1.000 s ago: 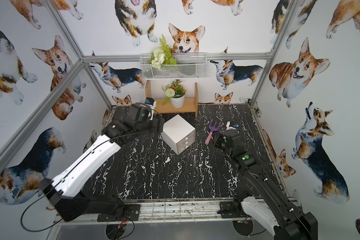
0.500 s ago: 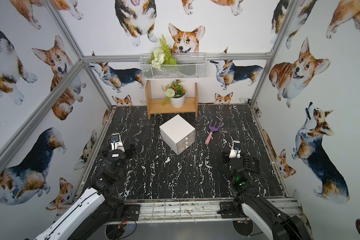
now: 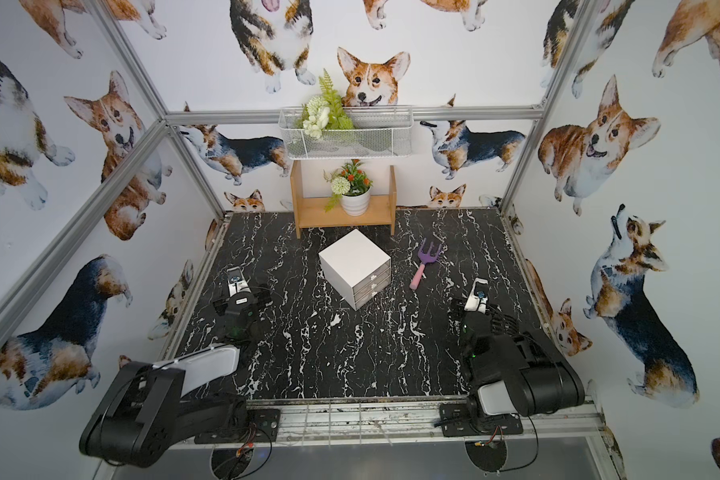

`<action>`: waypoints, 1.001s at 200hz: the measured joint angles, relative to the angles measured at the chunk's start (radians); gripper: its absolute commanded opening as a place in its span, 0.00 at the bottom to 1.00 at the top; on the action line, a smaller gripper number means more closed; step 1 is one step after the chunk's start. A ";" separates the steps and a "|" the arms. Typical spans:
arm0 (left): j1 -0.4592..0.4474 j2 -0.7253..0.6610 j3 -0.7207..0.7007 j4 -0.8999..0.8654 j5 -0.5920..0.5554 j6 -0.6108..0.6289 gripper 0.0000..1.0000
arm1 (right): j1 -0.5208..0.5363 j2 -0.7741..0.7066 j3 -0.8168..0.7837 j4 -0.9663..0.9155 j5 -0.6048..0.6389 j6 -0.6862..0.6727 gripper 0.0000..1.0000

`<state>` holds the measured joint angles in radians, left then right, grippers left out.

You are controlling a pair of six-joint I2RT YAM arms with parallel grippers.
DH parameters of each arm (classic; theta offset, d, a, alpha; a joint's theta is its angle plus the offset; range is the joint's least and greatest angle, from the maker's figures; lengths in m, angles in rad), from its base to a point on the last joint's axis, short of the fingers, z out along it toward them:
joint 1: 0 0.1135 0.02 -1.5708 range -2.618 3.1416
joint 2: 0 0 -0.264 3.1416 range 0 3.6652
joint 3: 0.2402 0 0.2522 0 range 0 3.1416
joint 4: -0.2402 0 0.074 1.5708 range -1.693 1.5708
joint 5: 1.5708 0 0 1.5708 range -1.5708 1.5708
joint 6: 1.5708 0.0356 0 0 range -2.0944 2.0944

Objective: Put the bluetooth earphones in the drawer according to color
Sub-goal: Reset both arms

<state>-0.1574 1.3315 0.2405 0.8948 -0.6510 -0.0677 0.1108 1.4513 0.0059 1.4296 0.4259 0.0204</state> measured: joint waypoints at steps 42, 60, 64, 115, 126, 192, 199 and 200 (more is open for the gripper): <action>0.006 0.137 -0.035 0.221 0.000 0.005 0.99 | -0.036 0.003 0.092 -0.039 -0.061 0.002 0.85; 0.006 0.160 -0.034 0.291 0.047 0.025 1.00 | -0.047 0.001 0.100 -0.079 -0.071 0.014 1.00; 0.006 0.166 -0.034 0.301 0.065 0.035 1.00 | -0.048 0.001 0.101 -0.082 -0.074 0.018 1.00; 0.067 0.237 0.004 0.337 0.240 0.059 1.00 | -0.060 -0.002 0.106 -0.111 -0.098 0.028 1.00; 0.073 0.236 0.005 0.337 0.256 0.059 1.00 | -0.060 -0.003 0.107 -0.113 -0.102 0.028 1.00; 0.039 0.240 -0.015 0.356 0.286 0.064 1.00 | -0.060 -0.003 0.106 -0.114 -0.113 0.030 1.00; 0.038 0.240 -0.015 0.356 0.285 0.064 1.00 | -0.060 -0.003 0.106 -0.114 -0.113 0.030 1.00; 0.038 0.240 -0.015 0.356 0.285 0.064 1.00 | -0.060 -0.003 0.106 -0.114 -0.113 0.030 1.00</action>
<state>-0.1196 1.5715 0.2253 1.2510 -0.3664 -0.0032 0.0505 1.4483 0.1123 1.3155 0.3134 0.0502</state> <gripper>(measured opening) 0.999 0.996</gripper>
